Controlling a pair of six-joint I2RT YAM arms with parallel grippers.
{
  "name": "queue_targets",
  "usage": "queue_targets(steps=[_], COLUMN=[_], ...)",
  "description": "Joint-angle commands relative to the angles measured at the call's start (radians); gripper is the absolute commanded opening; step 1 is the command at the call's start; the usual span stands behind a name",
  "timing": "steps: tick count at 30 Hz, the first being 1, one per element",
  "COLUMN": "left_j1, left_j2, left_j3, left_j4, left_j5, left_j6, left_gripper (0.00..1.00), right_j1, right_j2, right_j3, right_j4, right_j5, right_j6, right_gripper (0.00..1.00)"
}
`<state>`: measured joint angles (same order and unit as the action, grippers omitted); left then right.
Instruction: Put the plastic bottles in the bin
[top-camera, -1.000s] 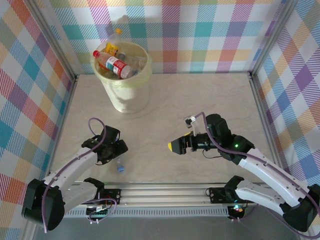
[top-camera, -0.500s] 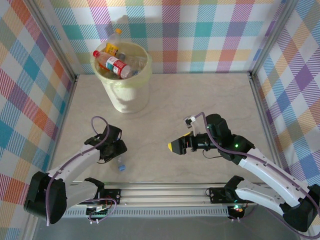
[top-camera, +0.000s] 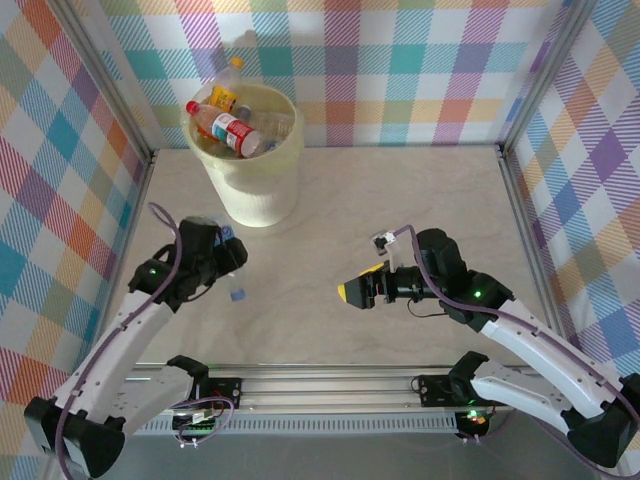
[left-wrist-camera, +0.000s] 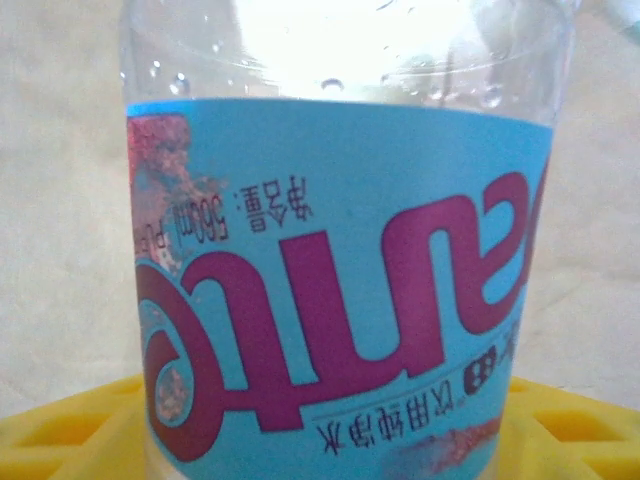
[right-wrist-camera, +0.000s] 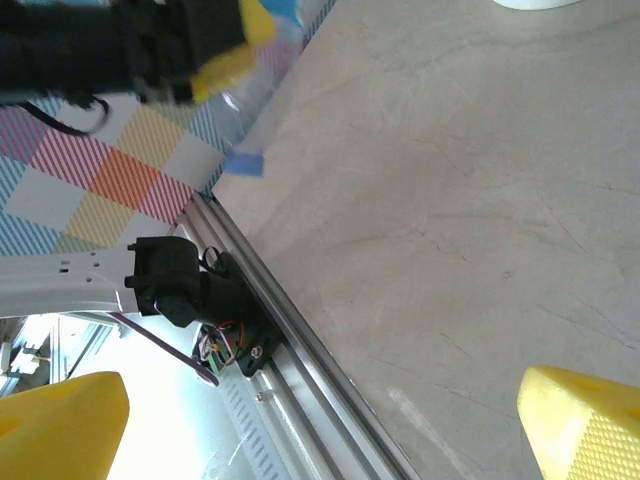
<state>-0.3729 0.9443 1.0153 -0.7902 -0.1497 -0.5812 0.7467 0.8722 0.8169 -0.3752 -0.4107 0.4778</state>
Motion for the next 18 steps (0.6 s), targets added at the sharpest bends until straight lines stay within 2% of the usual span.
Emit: queue_targets(steps=[1,8,18], left_j1=[-0.004,0.017,0.083], left_j2=[0.044,0.260,0.606], left_j3=[0.165,0.574,0.997], left_j4=[-0.071,-0.073,0.096], left_j5=[-0.020,0.000,0.157], left_j6=[0.070,0.190,0.249], left_gripper=[0.69,0.69,0.69], right_j1=[0.005,0.006,0.005], right_j2=[-0.014,-0.027,-0.042], right_j3=[0.016,0.020,0.023], right_j4=[0.031,0.056,0.050], right_j5=[0.008,0.013,0.021], right_j6=[-0.020,-0.006,-0.001], right_gripper=[1.00,1.00,1.00])
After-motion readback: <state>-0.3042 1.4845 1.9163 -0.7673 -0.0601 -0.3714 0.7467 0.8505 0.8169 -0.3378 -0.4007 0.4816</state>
